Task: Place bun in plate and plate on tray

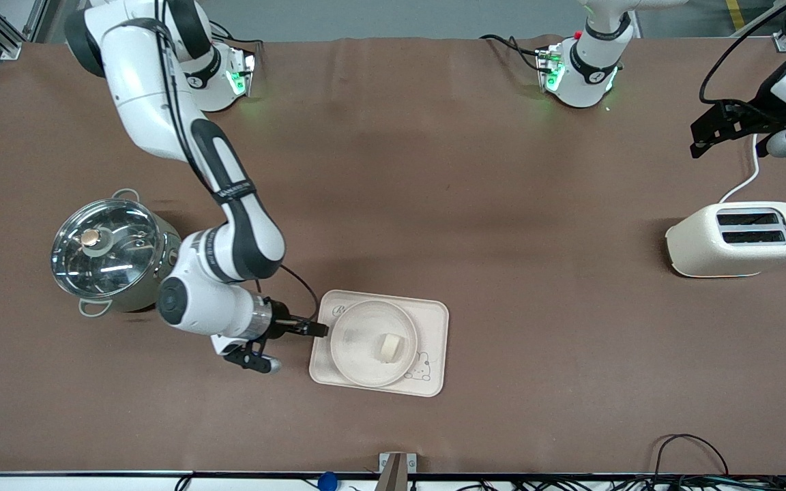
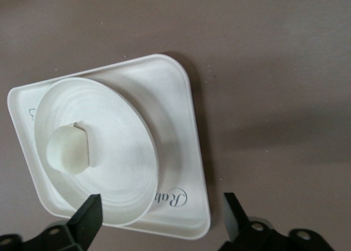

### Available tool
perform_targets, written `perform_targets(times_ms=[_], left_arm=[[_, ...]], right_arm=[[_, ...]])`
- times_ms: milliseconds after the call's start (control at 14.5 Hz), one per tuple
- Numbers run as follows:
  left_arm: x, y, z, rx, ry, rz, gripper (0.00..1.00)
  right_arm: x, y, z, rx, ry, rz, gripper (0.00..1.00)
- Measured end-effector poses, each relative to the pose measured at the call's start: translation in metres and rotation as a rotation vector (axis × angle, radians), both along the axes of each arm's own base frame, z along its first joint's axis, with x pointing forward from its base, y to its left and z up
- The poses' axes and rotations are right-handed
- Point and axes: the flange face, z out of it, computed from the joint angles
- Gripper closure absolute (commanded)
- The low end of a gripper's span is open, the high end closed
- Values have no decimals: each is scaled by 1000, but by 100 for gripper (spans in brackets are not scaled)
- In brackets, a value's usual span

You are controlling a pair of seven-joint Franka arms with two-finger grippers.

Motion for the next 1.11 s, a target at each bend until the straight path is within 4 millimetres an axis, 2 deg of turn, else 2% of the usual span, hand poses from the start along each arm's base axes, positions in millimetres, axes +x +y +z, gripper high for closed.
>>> perform_targets(times_ms=[277, 484, 623, 761, 969, 1107], left_arm=[[0, 0, 0, 0, -1, 0, 0], [0, 0, 1, 0, -2, 0, 0], [0, 0, 1, 0, -2, 0, 0], [0, 0, 1, 0, -2, 0, 0], [0, 0, 1, 0, -2, -1, 0], [0, 0, 1, 0, -2, -1, 0]], right_arm=[[1, -64, 59, -31, 58, -23, 0], [-11, -131, 128, -120, 90, 6, 0], [-28, -180, 180, -166, 103, 33, 0], [-49, -220, 223, -196, 119, 66, 0], [-81, -259, 271, -254, 119, 86, 0], [-100, -270, 298, -299, 82, 125, 0]])
